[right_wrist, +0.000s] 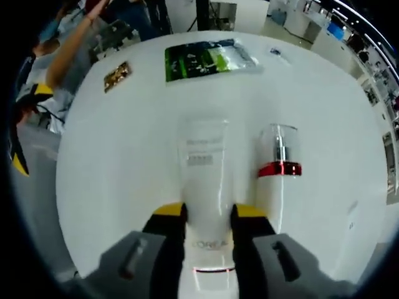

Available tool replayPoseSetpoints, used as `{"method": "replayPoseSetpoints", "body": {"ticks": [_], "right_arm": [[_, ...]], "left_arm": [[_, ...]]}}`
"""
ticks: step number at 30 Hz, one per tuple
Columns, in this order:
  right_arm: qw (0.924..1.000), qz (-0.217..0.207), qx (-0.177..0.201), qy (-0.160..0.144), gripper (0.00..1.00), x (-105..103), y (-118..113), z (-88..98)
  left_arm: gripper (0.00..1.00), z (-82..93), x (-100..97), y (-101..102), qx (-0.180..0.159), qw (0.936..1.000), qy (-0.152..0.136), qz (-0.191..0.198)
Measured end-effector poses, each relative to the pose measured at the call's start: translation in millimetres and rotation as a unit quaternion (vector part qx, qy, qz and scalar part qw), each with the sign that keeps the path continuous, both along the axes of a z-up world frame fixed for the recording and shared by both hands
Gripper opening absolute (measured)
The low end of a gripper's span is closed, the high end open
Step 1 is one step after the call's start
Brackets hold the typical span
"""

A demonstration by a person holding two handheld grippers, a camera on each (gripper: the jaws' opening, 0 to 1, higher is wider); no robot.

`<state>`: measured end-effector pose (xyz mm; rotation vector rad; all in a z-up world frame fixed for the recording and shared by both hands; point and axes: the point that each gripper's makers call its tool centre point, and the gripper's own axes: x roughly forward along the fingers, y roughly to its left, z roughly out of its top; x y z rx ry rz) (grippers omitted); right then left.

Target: Arrange the skincare products in the storage area until every visible bottle or jar stands upright without overlapping.

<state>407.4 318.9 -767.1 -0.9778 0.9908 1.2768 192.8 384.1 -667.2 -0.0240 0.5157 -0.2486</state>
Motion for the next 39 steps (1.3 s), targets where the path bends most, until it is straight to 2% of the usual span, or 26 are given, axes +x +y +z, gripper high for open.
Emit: {"method": "replayPoseSetpoints", "body": {"ticks": [4,10,18,20,22,24,26,33,35,39], "right_arm": [[0.9999,-0.007,0.011,0.001,0.25,-2.3,-0.1,1.5],[0.9993,-0.016,0.033,0.002,0.23,-20.8,7.1,6.9],[0.9948,-0.063,0.079,0.012,0.21,-34.7,7.7,20.2],[0.9898,-0.095,0.105,0.021,0.21,-41.1,9.9,31.0],[0.9863,-0.109,0.121,0.026,0.21,-44.7,9.4,33.2],[0.9829,-0.122,0.135,0.027,0.2,-53.6,4.1,39.0],[0.9764,-0.146,0.155,0.037,0.2,-62.3,-2.4,42.7],[0.9593,-0.197,0.196,0.051,0.2,-83.1,-17.8,51.7],[0.9524,-0.213,0.211,0.055,0.19,-91.0,-22.3,56.3],[0.9454,-0.229,0.224,0.057,0.19,-101.1,-28.8,62.3]], "left_arm": [[0.73,-0.8,0.1,0.7,0.001,1.0,0.0,0.0],[0.73,-2.1,-0.3,1.4,0.002,1.0,0.001,-0.001],[0.73,-1.8,-0.7,1.1,0.002,1.0,0.0,-0.003],[0.73,-2.0,-0.8,1.0,0.003,1.0,0.0,-0.004],[0.73,-2.4,-1.0,0.6,0.002,1.0,0.002,-0.005],[0.73,-2.3,-1.1,0.6,0.004,1.0,0.001,-0.005],[0.73,-2.1,-1.4,0.1,0.003,1.0,0.002,-0.006],[0.75,-1.0,-1.4,0.3,0.015,0.9999,-0.002,-0.008],[0.77,0.7,-1.1,-0.6,0.013,0.9999,-0.005,-0.009],[0.78,1.1,-1.2,-1.9,0.005,0.9999,-0.002,-0.009]]}}
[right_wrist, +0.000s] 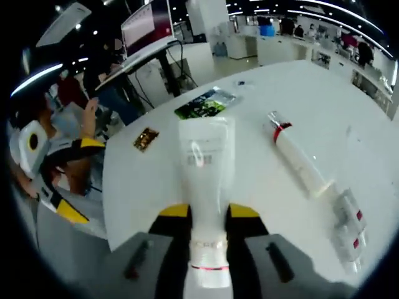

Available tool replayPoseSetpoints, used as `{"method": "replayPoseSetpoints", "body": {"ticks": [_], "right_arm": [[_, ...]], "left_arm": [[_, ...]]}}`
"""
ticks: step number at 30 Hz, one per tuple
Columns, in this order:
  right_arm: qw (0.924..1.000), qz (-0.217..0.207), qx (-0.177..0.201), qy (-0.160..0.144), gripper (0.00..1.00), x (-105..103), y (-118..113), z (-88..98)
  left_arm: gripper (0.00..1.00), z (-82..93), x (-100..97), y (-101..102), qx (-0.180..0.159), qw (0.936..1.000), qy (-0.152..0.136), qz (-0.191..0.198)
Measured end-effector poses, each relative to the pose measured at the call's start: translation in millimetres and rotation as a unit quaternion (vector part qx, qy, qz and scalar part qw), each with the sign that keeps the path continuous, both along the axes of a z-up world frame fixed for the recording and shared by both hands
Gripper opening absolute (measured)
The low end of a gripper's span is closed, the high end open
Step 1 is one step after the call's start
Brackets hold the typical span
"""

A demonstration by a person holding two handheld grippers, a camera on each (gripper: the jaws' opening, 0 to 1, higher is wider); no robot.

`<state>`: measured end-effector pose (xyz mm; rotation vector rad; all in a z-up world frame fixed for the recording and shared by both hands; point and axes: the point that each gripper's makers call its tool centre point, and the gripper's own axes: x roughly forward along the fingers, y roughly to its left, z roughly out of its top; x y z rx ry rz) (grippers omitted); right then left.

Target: Arrange the skincare products in the storage area until every visible bottle or jar stands upright without overlapping.

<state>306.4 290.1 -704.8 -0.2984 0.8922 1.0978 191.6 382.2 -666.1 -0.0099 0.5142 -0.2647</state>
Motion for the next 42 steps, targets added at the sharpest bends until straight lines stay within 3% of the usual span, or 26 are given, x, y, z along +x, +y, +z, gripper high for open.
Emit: {"method": "replayPoseSetpoints", "body": {"ticks": [10,20,25,31,36,38,42], "right_arm": [[0.9964,-0.058,0.062,-0.002,0.2,-19.8,-7.1,27.5],[0.9896,-0.087,0.113,-0.016,0.2,-40.6,-15.8,51.5],[0.9868,-0.097,0.129,-0.016,0.2,-44.9,-19.9,56.0],[0.9827,-0.102,0.148,-0.043,0.2,-47.8,-19.2,78.0],[0.9792,-0.098,0.167,-0.061,0.2,-59.4,-14.4,94.8],[0.9789,-0.095,0.169,-0.065,0.2,-63.4,-12.3,97.4],[0.9784,-0.087,0.17,-0.078,0.2,-70.9,-6.8,104.6]], "left_arm": [[0.77,-2.3,-1.3,-4.6,-0.004,0.9999,0.008,-0.009],[0.78,-2.4,-3.1,-10.0,-0.019,0.9995,0.017,-0.02],[0.81,9.4,-1.9,-12.2,-0.06,0.998,0.004,-0.018],[0.92,27.1,5.0,-7.1,-0.113,0.9934,-0.013,-0.01],[0.92,59.2,17.9,-15.6,-0.196,0.9798,-0.04,-0.013],[0.96,78.8,26.2,-21.4,-0.237,0.9693,-0.067,-0.013],[0.94,97.8,35.8,-36.0,-0.295,0.9537,-0.06,-0.013]]}}
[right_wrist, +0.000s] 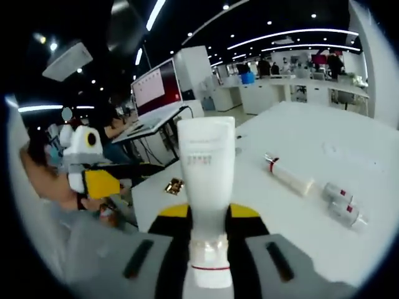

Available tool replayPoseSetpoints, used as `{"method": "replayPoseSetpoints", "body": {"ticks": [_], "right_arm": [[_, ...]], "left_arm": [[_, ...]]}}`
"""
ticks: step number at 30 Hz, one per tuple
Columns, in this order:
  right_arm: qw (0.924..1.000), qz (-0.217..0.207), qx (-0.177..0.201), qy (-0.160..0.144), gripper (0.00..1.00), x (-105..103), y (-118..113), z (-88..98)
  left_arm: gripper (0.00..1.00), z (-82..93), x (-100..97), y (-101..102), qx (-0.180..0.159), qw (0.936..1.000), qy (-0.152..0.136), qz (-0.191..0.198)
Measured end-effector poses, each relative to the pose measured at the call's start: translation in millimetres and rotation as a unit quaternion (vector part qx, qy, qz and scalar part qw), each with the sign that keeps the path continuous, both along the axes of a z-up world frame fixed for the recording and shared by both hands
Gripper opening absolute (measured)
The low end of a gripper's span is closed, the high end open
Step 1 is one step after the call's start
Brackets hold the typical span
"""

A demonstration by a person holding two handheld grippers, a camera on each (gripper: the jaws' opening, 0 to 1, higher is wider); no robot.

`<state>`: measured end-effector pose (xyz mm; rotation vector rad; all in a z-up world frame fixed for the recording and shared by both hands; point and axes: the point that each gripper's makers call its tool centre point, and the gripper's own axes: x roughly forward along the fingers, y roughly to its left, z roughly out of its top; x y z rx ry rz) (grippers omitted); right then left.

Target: Arrange the skincare products in the storage area until every visible bottle or jar stands upright without overlapping.

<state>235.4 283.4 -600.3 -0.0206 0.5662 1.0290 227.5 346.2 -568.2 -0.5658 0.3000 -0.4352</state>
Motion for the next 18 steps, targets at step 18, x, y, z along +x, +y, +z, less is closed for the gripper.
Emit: {"method": "replayPoseSetpoints", "body": {"ticks": [18], "right_arm": [[0.9981,0.043,0.001,-0.045,0.21,-17.5,28.5,25.8]], "left_arm": [[0.68,28.8,17.9,-29.3,-0.084,0.9961,0.005,-0.026]]}}
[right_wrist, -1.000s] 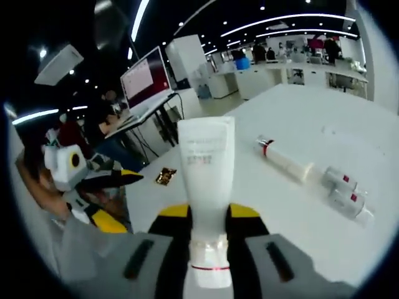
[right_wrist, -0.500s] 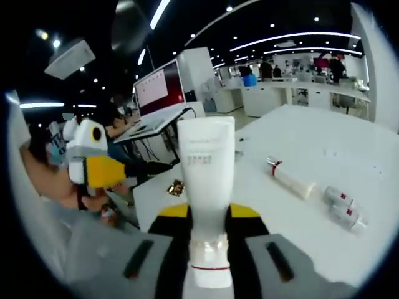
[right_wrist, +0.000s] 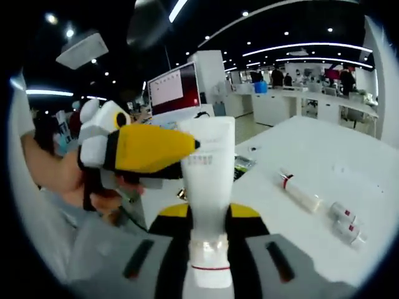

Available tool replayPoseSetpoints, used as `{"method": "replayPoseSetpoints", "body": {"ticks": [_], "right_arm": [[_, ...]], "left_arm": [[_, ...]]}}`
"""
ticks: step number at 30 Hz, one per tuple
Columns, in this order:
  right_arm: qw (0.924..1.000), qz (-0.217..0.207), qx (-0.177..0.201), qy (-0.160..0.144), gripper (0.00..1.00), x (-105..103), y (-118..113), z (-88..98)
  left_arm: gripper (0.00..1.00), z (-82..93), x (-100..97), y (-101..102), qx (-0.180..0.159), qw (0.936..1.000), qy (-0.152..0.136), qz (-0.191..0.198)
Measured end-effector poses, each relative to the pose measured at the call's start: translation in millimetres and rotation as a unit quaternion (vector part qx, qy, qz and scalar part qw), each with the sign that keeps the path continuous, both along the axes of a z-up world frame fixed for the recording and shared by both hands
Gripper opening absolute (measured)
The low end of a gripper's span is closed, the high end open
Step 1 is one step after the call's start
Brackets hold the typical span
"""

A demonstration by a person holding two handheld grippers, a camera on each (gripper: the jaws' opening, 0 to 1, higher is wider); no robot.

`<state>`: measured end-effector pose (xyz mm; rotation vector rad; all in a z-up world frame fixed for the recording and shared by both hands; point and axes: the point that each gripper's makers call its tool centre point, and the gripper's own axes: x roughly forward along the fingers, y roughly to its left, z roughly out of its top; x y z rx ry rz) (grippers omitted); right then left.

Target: Arrange the skincare products in the storage area until every visible bottle or jar stands upright without overlapping.

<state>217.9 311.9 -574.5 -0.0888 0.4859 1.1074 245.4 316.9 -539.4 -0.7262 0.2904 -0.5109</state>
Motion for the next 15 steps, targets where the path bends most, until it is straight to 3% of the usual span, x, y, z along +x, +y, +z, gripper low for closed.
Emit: {"method": "replayPoseSetpoints", "body": {"ticks": [6,10,15], "right_arm": [[0.999,0.032,-0.015,-0.028,0.21,-10.8,11.6,7.4],[0.9982,0.041,-0.02,-0.039,0.21,-14.7,18.1,9.0],[0.9975,0.05,-0.023,-0.045,0.21,-17.7,23.3,8.1]], "left_arm": [[0.53,-2.5,-2.5,-1.4,-0.01,0.9999,0.008,-0.007],[0.31,-5.2,-7.5,-3.7,0.022,0.9995,-0.002,-0.02],[0.24,-6.5,-7.9,2.3,0.037,0.9992,-0.01,-0.011]]}}
